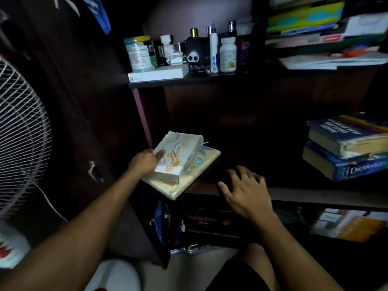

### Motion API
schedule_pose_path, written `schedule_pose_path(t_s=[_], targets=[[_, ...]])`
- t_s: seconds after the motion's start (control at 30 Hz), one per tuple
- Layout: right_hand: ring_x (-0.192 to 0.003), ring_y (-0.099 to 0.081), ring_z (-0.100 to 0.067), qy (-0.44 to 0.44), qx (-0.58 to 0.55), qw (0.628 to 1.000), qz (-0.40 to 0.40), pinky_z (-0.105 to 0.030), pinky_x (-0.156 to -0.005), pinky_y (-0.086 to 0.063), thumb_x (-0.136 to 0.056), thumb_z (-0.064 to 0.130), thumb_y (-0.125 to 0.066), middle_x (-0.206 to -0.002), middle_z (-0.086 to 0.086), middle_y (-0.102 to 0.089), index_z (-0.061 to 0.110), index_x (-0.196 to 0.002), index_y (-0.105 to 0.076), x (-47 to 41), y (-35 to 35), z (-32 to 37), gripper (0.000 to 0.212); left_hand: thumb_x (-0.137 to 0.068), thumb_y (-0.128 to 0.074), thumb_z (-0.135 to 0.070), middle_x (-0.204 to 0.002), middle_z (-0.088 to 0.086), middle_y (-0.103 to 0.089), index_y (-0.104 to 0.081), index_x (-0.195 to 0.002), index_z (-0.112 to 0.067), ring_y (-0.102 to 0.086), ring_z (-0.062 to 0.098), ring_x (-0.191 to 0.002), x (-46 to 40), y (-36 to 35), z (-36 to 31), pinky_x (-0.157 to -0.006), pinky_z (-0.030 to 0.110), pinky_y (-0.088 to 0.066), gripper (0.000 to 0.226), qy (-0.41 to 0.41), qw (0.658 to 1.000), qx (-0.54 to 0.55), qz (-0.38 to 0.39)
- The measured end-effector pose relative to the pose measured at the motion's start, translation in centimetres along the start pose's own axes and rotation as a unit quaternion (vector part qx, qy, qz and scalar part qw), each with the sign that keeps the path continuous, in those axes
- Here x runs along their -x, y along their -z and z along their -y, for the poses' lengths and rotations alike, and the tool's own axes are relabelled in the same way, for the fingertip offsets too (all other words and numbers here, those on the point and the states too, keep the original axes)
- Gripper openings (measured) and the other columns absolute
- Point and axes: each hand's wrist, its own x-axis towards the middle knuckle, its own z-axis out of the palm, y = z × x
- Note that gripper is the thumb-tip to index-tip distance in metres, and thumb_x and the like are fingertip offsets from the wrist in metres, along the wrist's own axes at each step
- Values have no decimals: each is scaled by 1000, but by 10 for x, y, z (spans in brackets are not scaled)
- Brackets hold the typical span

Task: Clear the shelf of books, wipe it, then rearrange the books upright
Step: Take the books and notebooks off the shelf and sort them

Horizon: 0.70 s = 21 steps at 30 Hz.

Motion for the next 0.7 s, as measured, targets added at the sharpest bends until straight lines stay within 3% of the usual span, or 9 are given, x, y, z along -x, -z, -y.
schedule_pose_path(t_s=[0.17,0.23,0.3,0.37,0.43,0.5,0.6,0.7], targets=[[-146,-31,-21,-1,-111,992,57,-41,-119,-19,-103,62,-13,-158,-1,-35,30,-151,-41,3,15,-7,64,-99,-45,-61,-133,18,-61,-60,-126,-9,-58,36,-120,49,-14,-38,-91,35,-45,60,-27,998,49,-5],[-150,-25,-19,-30,-193,978,73,-36,-120,-13,-104,58,-18,-161,-3,-35,24,-151,-42,14,21,-9,63,-98,-43,-63,-135,18,-58,-58,-129,-9,-57,37,-122,81,-24,-60,-94,36,-46,63,-52,998,37,5],[-151,-21,-19,-87,-277,955,53,-31,-119,-10,-96,69,-32,-162,-6,-32,17,-152,-40,35,23,-6,76,-97,-42,-65,-138,17,-55,-54,-128,-8,-54,38,-124,113,-36,-79,-97,39,-46,67,-73,997,29,16],[-147,-30,-24,-189,-392,900,11,-36,-123,-18,-70,80,-44,-156,-5,-36,13,-149,-42,63,27,-6,103,-95,-46,-65,-133,17,-54,-54,-122,-9,-53,38,-124,147,-51,-95,-99,41,-45,62,-107,992,54,30],[-126,-55,-25,-287,-532,796,-35,-44,-110,-43,-57,68,-65,-136,-2,-53,14,-136,-49,87,33,-17,96,-91,-56,-63,-125,13,-55,-54,-116,-16,-54,35,-119,180,-66,-110,-100,41,-45,53,-129,978,151,64],[-105,-69,-22,-340,-618,707,-57,-46,-94,-57,-56,49,-81,-122,-3,-65,15,-126,-48,104,46,-31,84,-87,-64,-64,-123,4,-53,-56,-116,-30,-56,26,-115,211,-76,-125,-102,40,-46,45,-126,944,283,114],[-89,-75,-24,-364,-631,680,-85,-41,-80,-62,-60,32,-92,-106,-8,-74,8,-121,-57,137,72,-65,75,-76,-70,-70,-123,1,-56,-61,-113,-45,-62,19,-108,252,-84,-152,-100,45,-51,46,-127,886,398,203],[-72,-74,-19,-359,-674,634,-119,-30,-62,-60,-71,9,-87,-95,-13,-76,-3,-121,-62,183,109,-84,57,-60,-78,-68,-117,5,-69,-67,-106,-47,-72,23,-98,283,-84,-178,-92,51,-58,52,-178,846,447,230]])
